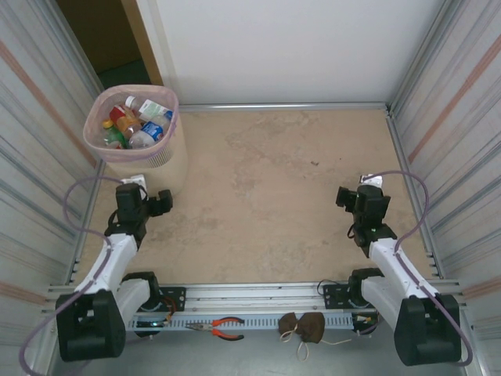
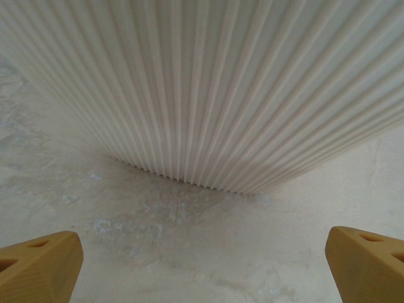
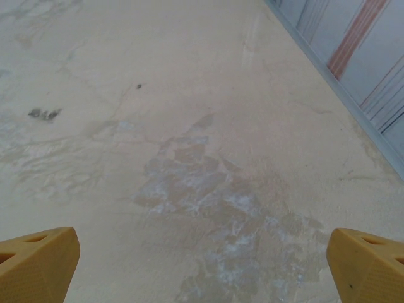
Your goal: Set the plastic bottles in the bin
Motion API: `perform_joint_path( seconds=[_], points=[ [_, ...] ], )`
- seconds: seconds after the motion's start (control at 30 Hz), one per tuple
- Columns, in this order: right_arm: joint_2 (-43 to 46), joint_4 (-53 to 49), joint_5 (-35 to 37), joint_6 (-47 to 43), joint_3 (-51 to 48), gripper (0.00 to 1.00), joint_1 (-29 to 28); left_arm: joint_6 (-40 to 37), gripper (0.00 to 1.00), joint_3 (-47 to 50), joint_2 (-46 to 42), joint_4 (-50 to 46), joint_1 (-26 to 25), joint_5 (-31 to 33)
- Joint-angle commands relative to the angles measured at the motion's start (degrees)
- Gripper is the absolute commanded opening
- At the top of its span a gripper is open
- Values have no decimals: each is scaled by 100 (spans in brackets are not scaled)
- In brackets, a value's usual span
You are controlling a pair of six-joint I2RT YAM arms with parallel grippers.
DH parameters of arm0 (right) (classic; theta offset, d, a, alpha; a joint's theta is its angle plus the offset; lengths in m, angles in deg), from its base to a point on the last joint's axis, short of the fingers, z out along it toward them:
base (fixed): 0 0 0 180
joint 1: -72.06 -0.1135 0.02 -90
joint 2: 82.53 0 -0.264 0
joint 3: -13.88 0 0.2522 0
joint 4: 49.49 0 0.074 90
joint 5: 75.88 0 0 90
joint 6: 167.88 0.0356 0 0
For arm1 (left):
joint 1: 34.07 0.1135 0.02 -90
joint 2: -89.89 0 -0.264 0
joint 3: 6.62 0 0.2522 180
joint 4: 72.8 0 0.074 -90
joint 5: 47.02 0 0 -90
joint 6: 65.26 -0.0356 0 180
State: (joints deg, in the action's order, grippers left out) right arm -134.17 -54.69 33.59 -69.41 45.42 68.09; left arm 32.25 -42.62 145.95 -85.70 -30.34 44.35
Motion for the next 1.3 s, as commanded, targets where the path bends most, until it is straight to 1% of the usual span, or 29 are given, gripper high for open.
perform_joint_path(
  seconds=[0.0, 0.07, 0.13, 0.2, 0.27, 0.37, 0.5, 0.57, 0.7, 0.77, 0.83, 0.9, 0.97, 1.27],
  points=[
    [-382, 1512, -341, -37, -212, 99, 231, -289, 99, 316, 483, 1981, -37, -284],
    [-772, 1882, -568, -77, -245, 99, 358, -373, 99, 499, 766, 2771, -34, -434],
    [-1121, 2215, -737, -106, -226, 99, 430, -551, 99, 505, 1003, 3190, -33, -631],
    [-1457, 2625, -936, -123, -204, 99, 476, -669, 99, 595, 1270, 3847, -25, -831],
    [-1792, 2962, -1133, -126, -152, 99, 507, -729, 99, 572, 1528, 4199, -13, -974],
    [-2267, 3152, -1403, -158, 97, 100, 532, -870, 99, 482, 1958, 4653, 23, -1261],
    [-2764, 3430, -1650, -303, 316, 99, 557, -900, 99, 296, 2337, 4678, 84, -1497],
    [-2989, 3503, -1727, -314, 375, 99, 579, -956, 99, 315, 2454, 4815, 84, -1622],
    [-3473, 3960, -1861, -359, 349, 99, 595, -984, 99, 319, 2924, 5245, 94, -1768],
    [-3707, 4225, -1911, -402, 355, 99, 590, -978, 99, 240, 3101, 5277, 110, -1843],
    [-3627, 3791, -1926, -396, 494, 99, 595, -1074, 99, 140, 3041, 4943, 95, -1914],
    [-3686, 3787, -1918, -367, 534, 99, 608, -1193, 99, -1, 3110, 4795, 10, -1924],
    [-3693, 3802, -1933, -346, 534, 99, 634, -1320, 99, -135, 3084, 4462, -219, -1462],
    [-3669, 3759, -1927, -340, 534, 99, 628, -1311, 99, -80, 3053, 4543, -237, -1437]
  ],
)
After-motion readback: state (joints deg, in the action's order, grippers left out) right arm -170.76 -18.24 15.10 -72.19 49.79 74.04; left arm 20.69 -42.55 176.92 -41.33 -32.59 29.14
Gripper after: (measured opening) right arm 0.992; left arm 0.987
